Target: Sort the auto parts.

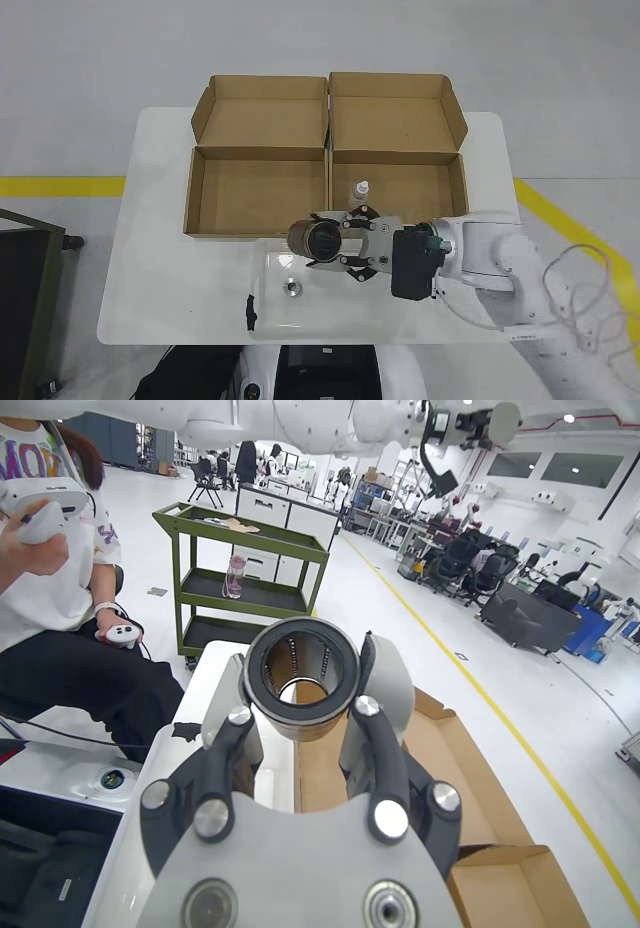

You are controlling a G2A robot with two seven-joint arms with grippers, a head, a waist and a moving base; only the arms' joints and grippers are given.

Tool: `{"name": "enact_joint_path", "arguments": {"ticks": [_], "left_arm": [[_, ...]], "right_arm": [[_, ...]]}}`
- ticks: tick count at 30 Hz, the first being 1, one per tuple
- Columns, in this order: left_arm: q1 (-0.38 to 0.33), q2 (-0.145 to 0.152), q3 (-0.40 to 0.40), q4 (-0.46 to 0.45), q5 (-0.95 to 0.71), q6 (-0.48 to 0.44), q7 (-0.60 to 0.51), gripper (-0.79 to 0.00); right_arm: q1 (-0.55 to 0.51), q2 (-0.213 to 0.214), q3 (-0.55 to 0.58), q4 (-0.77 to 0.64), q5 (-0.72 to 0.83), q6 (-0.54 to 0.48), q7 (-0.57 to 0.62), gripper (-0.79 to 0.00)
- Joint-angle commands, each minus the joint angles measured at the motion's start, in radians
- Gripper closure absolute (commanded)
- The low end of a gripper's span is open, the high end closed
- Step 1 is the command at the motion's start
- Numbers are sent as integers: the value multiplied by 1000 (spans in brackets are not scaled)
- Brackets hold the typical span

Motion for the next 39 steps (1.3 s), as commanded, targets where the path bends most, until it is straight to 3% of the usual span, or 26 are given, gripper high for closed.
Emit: {"name": "enact_joint_path", "arguments": {"ticks": [1, 11, 18, 24, 39], "left_arm": [[0, 0, 0, 0, 0, 0, 0, -785], [0, 0, 0, 0, 0, 0, 0, -785], [0, 0, 0, 0, 0, 0, 0, -785], [0, 0, 0, 0, 0, 0, 0, -785], [0, 0, 0, 0, 0, 0, 0, -785]], "right_arm": [[14, -6, -33, 42, -3, 9, 9, 0], [89, -45, -170, 226, -12, 62, 28, 0], [114, -75, -231, 286, 2, 231, 97, 0], [149, -103, -284, 313, -5, 301, 123, 0], [353, -220, -463, 502, 46, 387, 249, 0]]}}
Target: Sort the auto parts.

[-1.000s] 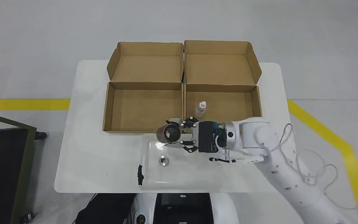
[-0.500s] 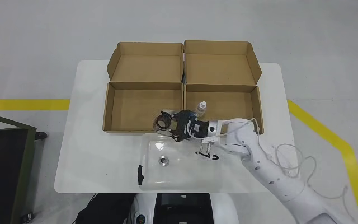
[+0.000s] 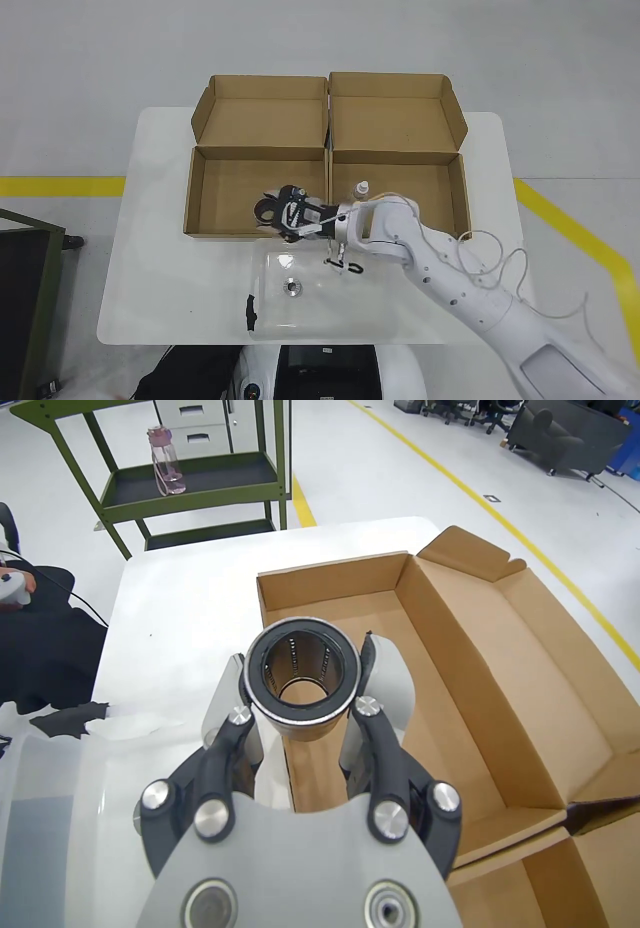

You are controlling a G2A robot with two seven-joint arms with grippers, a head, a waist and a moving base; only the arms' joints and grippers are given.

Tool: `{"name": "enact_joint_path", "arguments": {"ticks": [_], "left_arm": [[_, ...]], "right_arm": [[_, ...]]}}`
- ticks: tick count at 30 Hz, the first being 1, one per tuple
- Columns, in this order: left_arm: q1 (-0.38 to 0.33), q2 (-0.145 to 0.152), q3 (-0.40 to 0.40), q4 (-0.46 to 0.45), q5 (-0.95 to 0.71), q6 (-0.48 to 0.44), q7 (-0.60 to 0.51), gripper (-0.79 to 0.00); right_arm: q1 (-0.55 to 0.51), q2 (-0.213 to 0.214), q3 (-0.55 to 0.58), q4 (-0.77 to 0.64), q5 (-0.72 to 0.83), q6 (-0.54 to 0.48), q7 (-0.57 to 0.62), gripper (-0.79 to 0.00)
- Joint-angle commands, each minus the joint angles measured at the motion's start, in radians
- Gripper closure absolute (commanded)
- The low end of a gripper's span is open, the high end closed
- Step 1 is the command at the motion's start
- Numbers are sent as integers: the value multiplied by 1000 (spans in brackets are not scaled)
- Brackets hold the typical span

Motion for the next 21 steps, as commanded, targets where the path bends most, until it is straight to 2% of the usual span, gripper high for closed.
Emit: {"name": "enact_joint_path", "arguments": {"ticks": [1, 12, 21], "left_arm": [[0, 0, 0, 0, 0, 0, 0, -785], [0, 0, 0, 0, 0, 0, 0, -785], [0, 0, 0, 0, 0, 0, 0, -785]], "right_arm": [[27, -18, -22, 31, 8, 8, 11, 0], [133, -116, -120, 214, 45, 18, 33, 0], [180, -174, -144, 365, 62, -12, 6, 0]]}}
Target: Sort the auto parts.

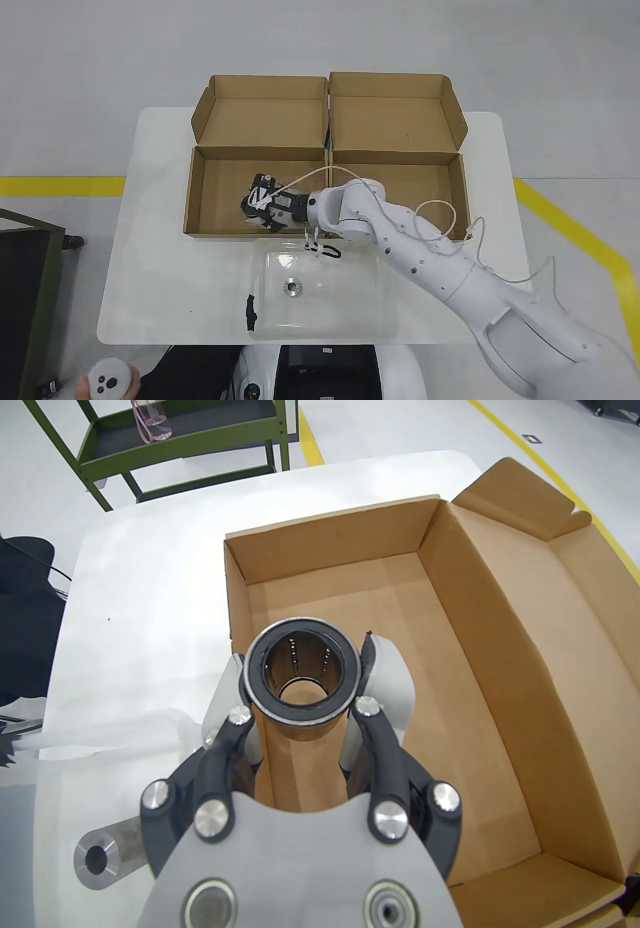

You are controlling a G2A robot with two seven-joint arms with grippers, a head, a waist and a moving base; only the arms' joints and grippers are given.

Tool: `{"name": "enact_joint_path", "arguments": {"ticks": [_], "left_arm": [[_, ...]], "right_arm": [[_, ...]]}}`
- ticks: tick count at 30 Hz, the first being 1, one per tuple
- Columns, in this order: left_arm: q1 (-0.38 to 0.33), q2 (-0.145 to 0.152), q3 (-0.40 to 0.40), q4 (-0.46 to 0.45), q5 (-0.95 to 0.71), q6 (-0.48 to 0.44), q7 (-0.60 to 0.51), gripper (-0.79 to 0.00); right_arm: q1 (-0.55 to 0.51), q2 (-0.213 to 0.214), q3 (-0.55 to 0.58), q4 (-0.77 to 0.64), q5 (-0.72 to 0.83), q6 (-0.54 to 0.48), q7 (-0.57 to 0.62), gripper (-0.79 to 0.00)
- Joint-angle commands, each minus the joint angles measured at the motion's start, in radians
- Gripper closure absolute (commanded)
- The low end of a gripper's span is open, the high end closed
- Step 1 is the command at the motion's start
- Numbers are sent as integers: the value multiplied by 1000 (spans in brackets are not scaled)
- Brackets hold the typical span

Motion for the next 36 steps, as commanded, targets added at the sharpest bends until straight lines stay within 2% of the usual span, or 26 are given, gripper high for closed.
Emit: {"name": "enact_joint_path", "arguments": {"ticks": [1, 9, 10, 11, 15, 20, 23, 25, 27, 30, 36], "left_arm": [[0, 0, 0, 0, 0, 0, 0, -785], [0, 0, 0, 0, 0, 0, 0, -785], [0, 0, 0, 0, 0, 0, 0, -785], [0, 0, 0, 0, 0, 0, 0, -785], [0, 0, 0, 0, 0, 0, 0, -785], [0, 0, 0, 0, 0, 0, 0, -785], [0, 0, 0, 0, 0, 0, 0, -785], [0, 0, 0, 0, 0, 0, 0, -785], [0, 0, 0, 0, 0, 0, 0, -785], [0, 0, 0, 0, 0, 0, 0, -785], [0, 0, 0, 0, 0, 0, 0, -785]], "right_arm": [[8, -10, -2, 30, 1, -6, 2, 0], [15, -43, -8, 116, 2, -25, -1, 0], [15, -46, -7, 124, 1, -27, -4, -37], [15, -48, -6, 132, -1, -29, -4, -120], [19, -58, -2, 156, -12, -41, -3, -151], [17, -66, 4, 177, -28, -53, 1, -243], [12, -69, 11, 183, -35, -59, -2, -376], [9, -70, 17, 183, -38, -64, -3, -610], [9, -69, 25, 175, -45, -68, -5, -699], [7, -65, 42, 152, -59, -78, -6, -742], [-23, -43, 94, 57, -70, -106, -8, -745]]}}
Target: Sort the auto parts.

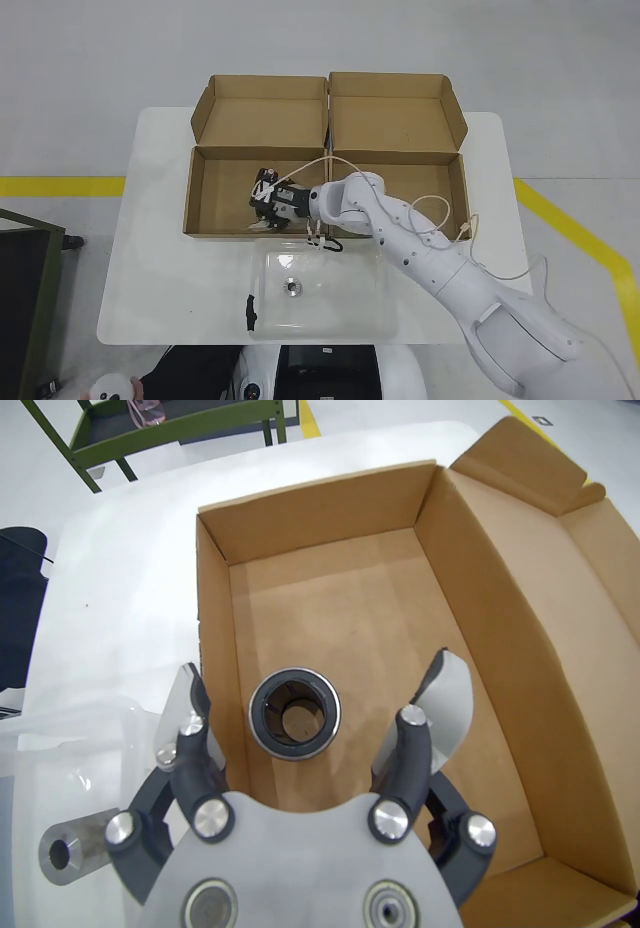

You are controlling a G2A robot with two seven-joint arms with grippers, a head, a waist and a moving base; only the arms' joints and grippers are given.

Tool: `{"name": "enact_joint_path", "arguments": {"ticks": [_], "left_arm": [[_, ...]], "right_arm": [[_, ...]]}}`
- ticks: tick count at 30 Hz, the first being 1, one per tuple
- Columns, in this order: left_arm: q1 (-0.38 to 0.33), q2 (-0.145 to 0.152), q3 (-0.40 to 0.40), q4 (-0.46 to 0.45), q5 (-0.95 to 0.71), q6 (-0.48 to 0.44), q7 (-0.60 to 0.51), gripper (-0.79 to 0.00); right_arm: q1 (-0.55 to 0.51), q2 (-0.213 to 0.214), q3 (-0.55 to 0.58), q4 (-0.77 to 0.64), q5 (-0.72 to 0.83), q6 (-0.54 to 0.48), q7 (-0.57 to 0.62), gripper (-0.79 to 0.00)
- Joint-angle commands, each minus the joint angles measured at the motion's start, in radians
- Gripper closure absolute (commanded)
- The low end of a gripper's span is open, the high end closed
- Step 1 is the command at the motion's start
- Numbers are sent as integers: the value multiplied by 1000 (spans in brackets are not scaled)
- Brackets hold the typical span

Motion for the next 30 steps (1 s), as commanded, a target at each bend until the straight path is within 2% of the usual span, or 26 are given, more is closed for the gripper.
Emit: {"name": "enact_joint_path", "arguments": {"ticks": [1, 9, 20, 30], "left_arm": [[0, 0, 0, 0, 0, 0, 0, -785], [0, 0, 0, 0, 0, 0, 0, -785], [0, 0, 0, 0, 0, 0, 0, -785], [0, 0, 0, 0, 0, 0, 0, -785]], "right_arm": [[-14, 9, 19, -48, -6, -8, 9, -748], [-123, 59, 96, -308, -45, -45, 99, -776], [-342, 140, 218, -669, -163, -85, 305, -785], [-506, 184, 251, -807, -249, -142, 372, -785]]}}
